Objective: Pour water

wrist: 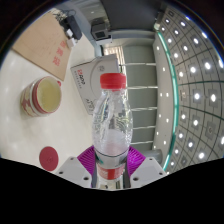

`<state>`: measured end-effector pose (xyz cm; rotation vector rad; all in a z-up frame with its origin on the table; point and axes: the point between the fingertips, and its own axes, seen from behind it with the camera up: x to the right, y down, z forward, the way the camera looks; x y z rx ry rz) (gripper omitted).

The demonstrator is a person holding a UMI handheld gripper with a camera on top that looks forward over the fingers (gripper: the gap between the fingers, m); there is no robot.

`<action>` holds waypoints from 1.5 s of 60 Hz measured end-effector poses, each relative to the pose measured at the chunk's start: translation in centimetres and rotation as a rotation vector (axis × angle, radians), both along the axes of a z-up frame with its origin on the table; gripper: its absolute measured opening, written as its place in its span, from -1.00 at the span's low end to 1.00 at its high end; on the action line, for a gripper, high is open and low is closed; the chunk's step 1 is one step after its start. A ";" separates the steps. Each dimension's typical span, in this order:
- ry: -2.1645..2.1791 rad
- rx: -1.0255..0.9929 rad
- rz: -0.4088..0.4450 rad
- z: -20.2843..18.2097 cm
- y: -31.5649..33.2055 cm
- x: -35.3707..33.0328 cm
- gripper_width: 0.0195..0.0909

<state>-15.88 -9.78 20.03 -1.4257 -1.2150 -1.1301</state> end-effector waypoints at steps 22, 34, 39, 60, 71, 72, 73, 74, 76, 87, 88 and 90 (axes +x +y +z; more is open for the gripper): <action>1.171 -0.287 -0.047 -5.9 -1.2 -0.1 -0.47; 1.359 -0.355 -0.082 -11.6 -0.3 2.0 -0.47; 1.374 -0.391 -0.109 -14.1 -0.3 3.0 -0.47; 1.350 -0.413 -0.116 -14.6 -1.3 2.9 0.87; 1.351 -0.425 -0.247 -13.0 -5.2 3.8 0.87; 1.349 -0.423 -0.261 -12.7 -5.6 3.9 0.87; 1.347 -0.422 -0.274 -12.4 -6.2 3.9 0.87; 1.346 -0.424 -0.287 -11.9 -6.6 4.3 0.87; 1.342 -0.414 -0.317 -11.3 -8.0 4.0 0.87; 1.323 -0.370 -0.468 -6.0 -16.3 4.0 0.87; 1.323 -0.361 -0.472 -5.4 -17.0 3.8 0.86; 1.319 -0.354 -0.488 -4.4 -18.4 3.8 0.86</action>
